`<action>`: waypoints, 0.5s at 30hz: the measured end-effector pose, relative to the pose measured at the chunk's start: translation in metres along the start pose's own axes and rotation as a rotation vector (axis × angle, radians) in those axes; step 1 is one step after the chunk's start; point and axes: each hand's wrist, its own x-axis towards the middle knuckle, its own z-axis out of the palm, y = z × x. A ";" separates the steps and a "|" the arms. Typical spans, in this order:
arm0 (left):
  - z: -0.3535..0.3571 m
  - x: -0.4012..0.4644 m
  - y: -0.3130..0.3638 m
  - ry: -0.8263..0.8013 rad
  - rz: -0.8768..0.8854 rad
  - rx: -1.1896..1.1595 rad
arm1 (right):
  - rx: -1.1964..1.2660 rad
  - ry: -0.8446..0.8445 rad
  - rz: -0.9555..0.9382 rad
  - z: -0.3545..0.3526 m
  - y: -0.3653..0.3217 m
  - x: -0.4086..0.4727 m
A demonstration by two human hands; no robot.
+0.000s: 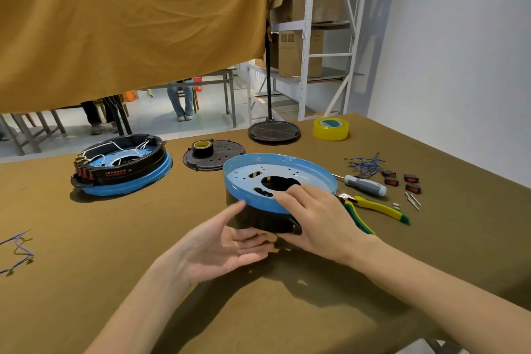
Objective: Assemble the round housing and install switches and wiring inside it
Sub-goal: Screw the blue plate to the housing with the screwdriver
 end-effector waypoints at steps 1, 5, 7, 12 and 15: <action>0.000 0.001 0.003 -0.031 -0.014 -0.021 | -0.002 0.013 0.010 0.000 0.001 -0.001; 0.012 0.006 0.006 -0.075 0.079 -0.043 | -0.039 0.029 0.060 0.003 0.000 -0.004; 0.018 0.012 0.003 -0.013 0.137 -0.001 | -0.031 -0.021 0.032 0.007 -0.007 -0.006; 0.013 0.020 0.008 0.271 0.215 0.116 | 0.280 -0.099 0.073 -0.001 -0.006 -0.010; 0.001 0.017 0.017 0.283 0.141 0.177 | 0.370 0.041 0.117 -0.009 0.008 -0.016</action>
